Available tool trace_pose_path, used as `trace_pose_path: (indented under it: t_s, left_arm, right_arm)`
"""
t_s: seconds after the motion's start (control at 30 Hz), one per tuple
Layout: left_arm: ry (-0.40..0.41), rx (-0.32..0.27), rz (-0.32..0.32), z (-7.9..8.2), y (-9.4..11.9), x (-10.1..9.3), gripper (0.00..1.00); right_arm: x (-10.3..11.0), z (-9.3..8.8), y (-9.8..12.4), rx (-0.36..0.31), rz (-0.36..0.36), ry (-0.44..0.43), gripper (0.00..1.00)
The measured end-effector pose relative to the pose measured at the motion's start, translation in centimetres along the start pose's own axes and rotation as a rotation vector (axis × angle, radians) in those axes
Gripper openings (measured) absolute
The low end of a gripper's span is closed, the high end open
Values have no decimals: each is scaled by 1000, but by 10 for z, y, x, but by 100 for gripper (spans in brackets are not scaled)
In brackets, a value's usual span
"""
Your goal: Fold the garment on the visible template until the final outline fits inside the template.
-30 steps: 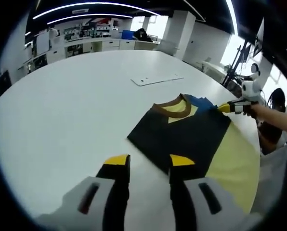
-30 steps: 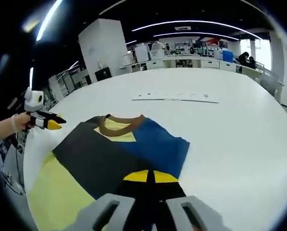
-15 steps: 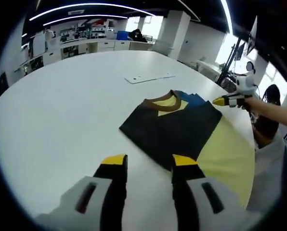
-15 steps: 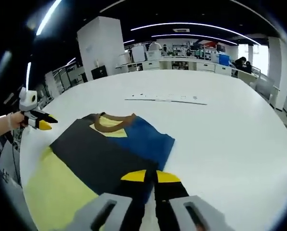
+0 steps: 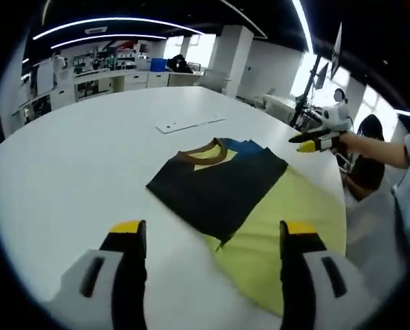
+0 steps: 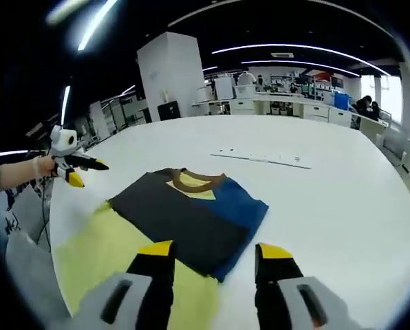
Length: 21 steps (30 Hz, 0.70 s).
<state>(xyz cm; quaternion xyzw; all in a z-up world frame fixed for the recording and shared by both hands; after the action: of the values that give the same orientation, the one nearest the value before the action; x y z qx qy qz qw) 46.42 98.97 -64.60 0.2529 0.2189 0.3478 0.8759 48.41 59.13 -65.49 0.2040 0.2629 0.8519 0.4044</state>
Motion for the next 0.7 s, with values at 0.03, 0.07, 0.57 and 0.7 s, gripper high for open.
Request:
trace_pose_path:
  t_s: [0.03,0.07,0.57,0.7]
  left_arm:
    - [-9,-2,-1,-1,4,-5,82]
    - [-12,-6,-2,-2,7,-8,84]
    - [-37,-49,-61,-24,50,-56,99]
    - [-31,-45,-65,-36,54,-68,99]
  right_arm:
    - [3,-1,4,3,15,2,53]
    - [6,-4,8,18,26,-8,60]
    - [49,-36,57,77,110,35,100]
    - [55,-43,66,76,115,29,100]
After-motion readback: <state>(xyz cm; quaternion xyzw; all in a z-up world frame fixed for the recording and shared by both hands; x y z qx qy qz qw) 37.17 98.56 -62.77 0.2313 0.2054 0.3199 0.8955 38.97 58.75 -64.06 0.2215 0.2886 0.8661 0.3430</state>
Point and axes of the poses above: the point that each gripper's makers call its tool centre point, and the gripper's own axes: y roughly backward along the fingers, x roughly to its left, z roughly out of its top, the point moved 7 cm from there along y, roughly backward along the fingers, and after that the axes turned 3 degrees about x, right-handed, at the moved point
